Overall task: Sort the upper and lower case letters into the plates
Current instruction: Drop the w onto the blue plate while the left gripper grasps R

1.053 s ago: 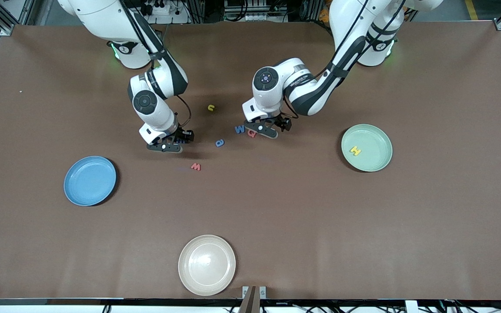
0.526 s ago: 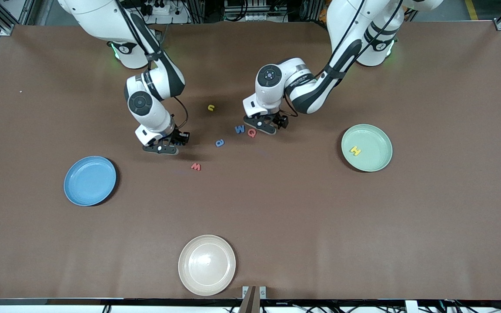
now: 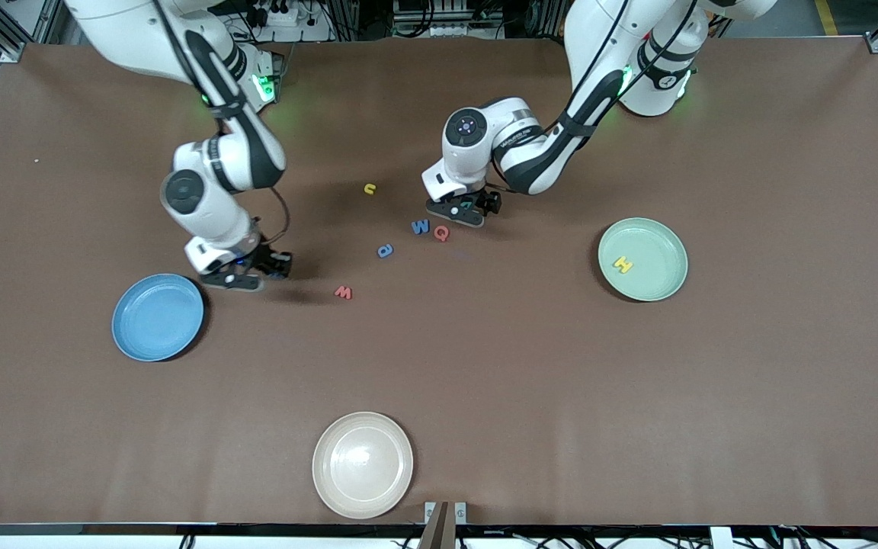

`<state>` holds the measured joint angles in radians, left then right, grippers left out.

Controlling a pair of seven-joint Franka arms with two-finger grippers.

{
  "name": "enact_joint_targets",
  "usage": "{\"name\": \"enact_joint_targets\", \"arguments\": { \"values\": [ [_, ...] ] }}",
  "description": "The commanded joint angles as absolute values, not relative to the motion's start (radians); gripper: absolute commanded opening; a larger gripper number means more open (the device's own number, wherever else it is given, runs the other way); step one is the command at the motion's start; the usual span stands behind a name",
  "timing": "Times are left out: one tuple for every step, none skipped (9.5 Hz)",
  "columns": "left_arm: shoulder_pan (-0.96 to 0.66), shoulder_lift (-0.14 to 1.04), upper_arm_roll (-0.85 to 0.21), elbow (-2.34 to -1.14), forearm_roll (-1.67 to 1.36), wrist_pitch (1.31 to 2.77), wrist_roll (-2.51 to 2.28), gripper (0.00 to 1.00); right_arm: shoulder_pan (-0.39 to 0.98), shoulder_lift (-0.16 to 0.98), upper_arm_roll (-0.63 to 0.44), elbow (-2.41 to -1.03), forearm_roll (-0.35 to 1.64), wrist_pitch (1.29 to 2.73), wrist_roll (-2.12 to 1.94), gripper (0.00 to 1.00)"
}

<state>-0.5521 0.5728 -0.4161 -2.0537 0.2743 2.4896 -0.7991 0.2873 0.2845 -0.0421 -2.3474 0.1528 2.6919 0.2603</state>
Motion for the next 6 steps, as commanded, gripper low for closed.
{"name": "enact_joint_targets", "arguments": {
  "values": [
    [-0.564,0.569,-0.416,-2.066,0.284,2.494,-0.871,0.95,0.177,0.255,-0.037,-2.301,0.155,2.628,0.123,0.00],
    [-0.568,0.571,-0.416,-2.066,0.284,2.494,-0.885,0.84,0.123,0.259,-0.037,-2.245,0.155,2.559,0.054,0.00],
    [-0.568,0.571,-0.416,-2.066,0.285,2.494,-0.876,0.71,0.065,0.271,-0.035,-2.177,0.138,2.490,-0.007,0.00],
    [-0.568,0.569,-0.416,-2.063,0.291,2.494,-0.871,0.62,0.022,0.291,-0.035,-2.128,0.086,2.456,-0.040,0.00],
    [-0.568,0.571,-0.416,-2.063,0.293,2.493,-0.871,0.49,-0.010,0.316,-0.035,-2.088,0.013,2.433,-0.041,0.00],
    [-0.568,0.571,-0.416,-2.065,0.293,2.493,-0.879,0.41,-0.055,0.342,-0.034,-2.057,-0.067,2.431,-0.060,0.00]
  ]
}}
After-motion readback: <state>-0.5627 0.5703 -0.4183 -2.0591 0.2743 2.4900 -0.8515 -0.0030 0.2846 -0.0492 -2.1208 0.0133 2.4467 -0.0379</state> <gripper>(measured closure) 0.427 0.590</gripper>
